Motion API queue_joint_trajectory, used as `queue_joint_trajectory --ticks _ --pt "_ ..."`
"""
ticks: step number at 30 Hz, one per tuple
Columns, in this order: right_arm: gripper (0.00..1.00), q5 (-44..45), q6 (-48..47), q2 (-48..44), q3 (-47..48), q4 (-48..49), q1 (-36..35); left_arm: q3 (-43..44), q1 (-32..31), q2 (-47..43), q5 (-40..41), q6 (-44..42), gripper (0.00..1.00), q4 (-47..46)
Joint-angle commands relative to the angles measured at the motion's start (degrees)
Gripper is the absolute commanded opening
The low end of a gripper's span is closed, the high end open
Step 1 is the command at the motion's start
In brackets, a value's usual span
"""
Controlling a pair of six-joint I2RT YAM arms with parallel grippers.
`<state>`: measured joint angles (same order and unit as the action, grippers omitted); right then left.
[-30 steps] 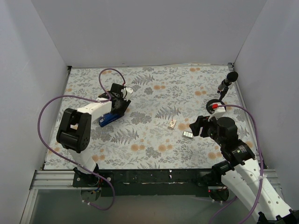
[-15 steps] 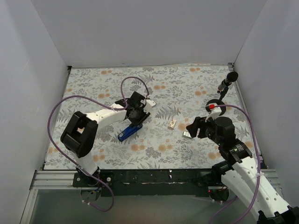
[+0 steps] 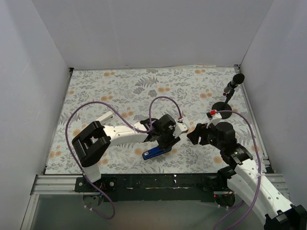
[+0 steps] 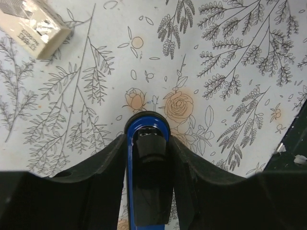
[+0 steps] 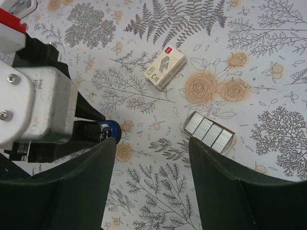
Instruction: Load the staples into the stapler
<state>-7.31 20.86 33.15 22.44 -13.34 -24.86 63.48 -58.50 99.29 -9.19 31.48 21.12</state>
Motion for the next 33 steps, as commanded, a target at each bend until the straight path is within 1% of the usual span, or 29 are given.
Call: queue_joint_trajectory --ticks 1,4,7,9,10,13,15,16,18,22,29,31,33 --pt "0.7 -1.2 1.1 0.3 -2.0 4.4 0.1 1.5 -0.3 1.9 1.6 1.0 0.43 -1.7" --pt "0.7 -1.3 1.6 0.3 -3.1 4.7 0.1 0.8 -0.9 0.3 2.0 1.3 0.54 -2.1" --pt "0.68 -1.7 2.8 0.2 -3.6 5.4 0.1 0.0 -1.1 -2.4 2.8 1.3 0.57 -2.1" --pt "0.67 -2.9 4.0 0.2 -4.2 6.0 0.1 -1.2 -1.2 -4.4 3.2 1.3 0.56 -2.4" --pt "0.65 -3.3 4.6 0.3 -4.4 6.4 0.1 -1.4 -1.2 -5.1 3.2 1.3 0.56 -2.4" --pt "0.6 -5.9 7.5 1.1 -5.9 9.2 0.1 -2.5 -1.2 -7.4 2.0 1.5 0.54 -2.5" --pt "0.58 -8.3 10.2 2.5 -7.4 12.4 0.0 -3.4 -1.1 -8.0 1.8 1.6 0.52 -2.8" --pt "0.57 -8.9 11.2 3.1 -8.0 12.8 0.0 -3.5 -1.2 -7.8 2.0 1.6 0.51 -2.8" --pt "0.54 -10.6 13.1 4.5 -9.4 17.4 0.0 -3.8 -1.2 -7.0 1.8 1.4 0.5 -2.8" --pt "0.46 -12.8 17.6 7.1 -11.4 22.8 -0.1 -3.9 -1.2 -5.6 1.6 1.2 0.49 -2.8" --pt "0.4 -13.3 20.8 12.5 -13.1 29.3 -1.4 -4.2 -1.2 -4.5 1.5 0.6 0.49 -2.7" --pt "0.39 -13.3 21.2 14.3 -13.6 31.6 -1.9 -4.2 -1.2 -4.5 0.8 0.6 0.45 -2.6" --pt "0.39 -13.4 21.9 16.3 -13.7 33.1 -2.6 -4.2 -1.2 -4.5 0.3 0.5 0.43 -2.5"
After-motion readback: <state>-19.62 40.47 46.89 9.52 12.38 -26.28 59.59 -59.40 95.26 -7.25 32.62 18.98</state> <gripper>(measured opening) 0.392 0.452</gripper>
